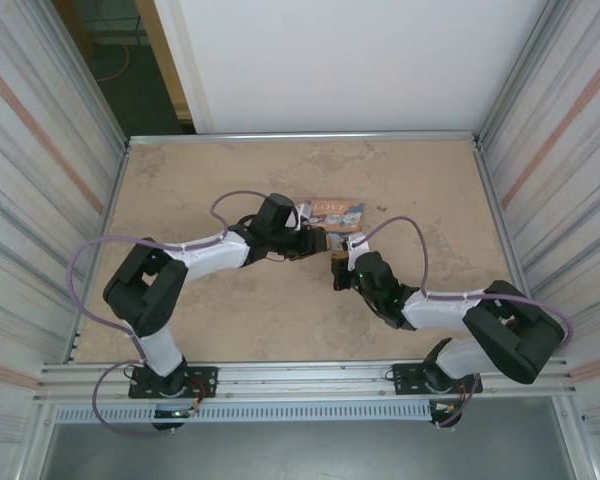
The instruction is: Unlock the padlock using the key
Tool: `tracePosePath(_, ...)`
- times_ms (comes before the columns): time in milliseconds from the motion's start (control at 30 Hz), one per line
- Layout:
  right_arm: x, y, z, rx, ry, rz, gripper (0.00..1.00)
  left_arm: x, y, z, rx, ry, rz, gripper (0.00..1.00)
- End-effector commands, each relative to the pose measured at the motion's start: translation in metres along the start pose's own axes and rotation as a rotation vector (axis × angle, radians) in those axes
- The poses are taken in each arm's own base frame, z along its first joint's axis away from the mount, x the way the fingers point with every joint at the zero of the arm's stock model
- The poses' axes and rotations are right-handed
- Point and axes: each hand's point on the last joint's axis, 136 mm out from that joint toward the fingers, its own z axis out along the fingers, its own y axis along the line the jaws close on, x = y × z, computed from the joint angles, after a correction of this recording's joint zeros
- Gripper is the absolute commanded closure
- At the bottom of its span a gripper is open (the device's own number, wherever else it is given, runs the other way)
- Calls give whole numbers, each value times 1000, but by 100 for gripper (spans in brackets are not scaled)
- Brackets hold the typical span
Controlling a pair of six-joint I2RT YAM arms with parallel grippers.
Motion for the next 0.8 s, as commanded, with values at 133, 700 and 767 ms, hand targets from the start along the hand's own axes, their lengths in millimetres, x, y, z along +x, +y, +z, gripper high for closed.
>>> tracePosePath(133, -46, 28, 4, -151, -112, 37, 100, 15, -26, 1, 103, 58, 47, 76)
tracePosePath(700, -85, 49, 16, -221, -174, -4, 100, 20, -22, 2, 94, 77, 32, 76)
tracePosePath(767, -94, 52, 18, -235, -190, -5, 100, 22, -21, 2, 93, 83, 28, 76)
